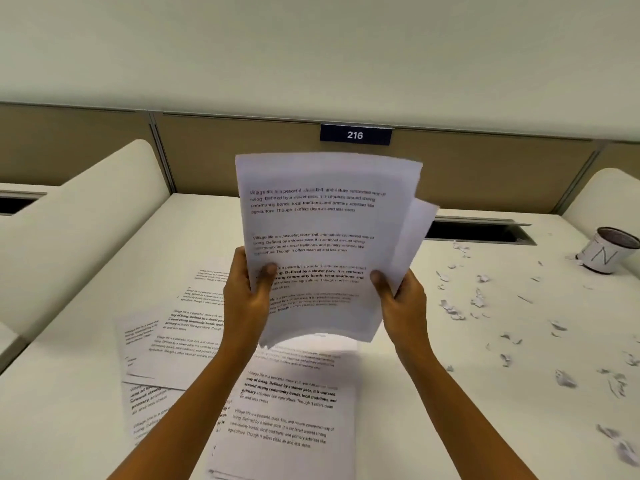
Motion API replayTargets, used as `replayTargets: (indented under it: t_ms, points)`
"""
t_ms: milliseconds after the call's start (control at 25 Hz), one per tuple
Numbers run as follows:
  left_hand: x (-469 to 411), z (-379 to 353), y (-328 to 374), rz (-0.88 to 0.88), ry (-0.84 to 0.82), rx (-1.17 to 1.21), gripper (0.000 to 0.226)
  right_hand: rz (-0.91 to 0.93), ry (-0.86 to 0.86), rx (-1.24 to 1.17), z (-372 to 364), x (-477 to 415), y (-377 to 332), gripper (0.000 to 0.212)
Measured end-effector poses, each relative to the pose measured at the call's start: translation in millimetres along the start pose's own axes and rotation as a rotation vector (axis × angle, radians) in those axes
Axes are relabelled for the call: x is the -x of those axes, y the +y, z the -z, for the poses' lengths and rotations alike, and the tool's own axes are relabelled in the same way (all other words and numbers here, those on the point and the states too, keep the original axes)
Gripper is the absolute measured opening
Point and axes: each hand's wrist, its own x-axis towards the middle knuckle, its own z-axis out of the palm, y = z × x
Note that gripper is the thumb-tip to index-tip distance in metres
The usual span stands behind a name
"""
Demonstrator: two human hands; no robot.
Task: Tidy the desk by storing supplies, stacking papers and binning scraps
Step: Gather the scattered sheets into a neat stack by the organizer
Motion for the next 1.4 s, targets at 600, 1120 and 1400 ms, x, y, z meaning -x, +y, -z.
replayTargets:
  t_ms: [600, 1120, 1400]
  points:
    - [6.1, -5.1, 7.8, -0.060, 0.075, 0.112, 0.026, 0.063, 0.017, -0.106, -19.7, 18.5, -6.5, 0.050]
    - [-4.0, -1.5, 24.0, -0.494, 0.167, -0.183, 0.040, 0.572, 0.172, 0.041, -16.5, 11.2, -28.8, 0.027]
    - [-2.3, 5.3, 13.9, -0.415, 0.137, -0.120, 0.035, 0.672, 0.059, 0.270, -3.6, 5.9, -15.9, 0.031]
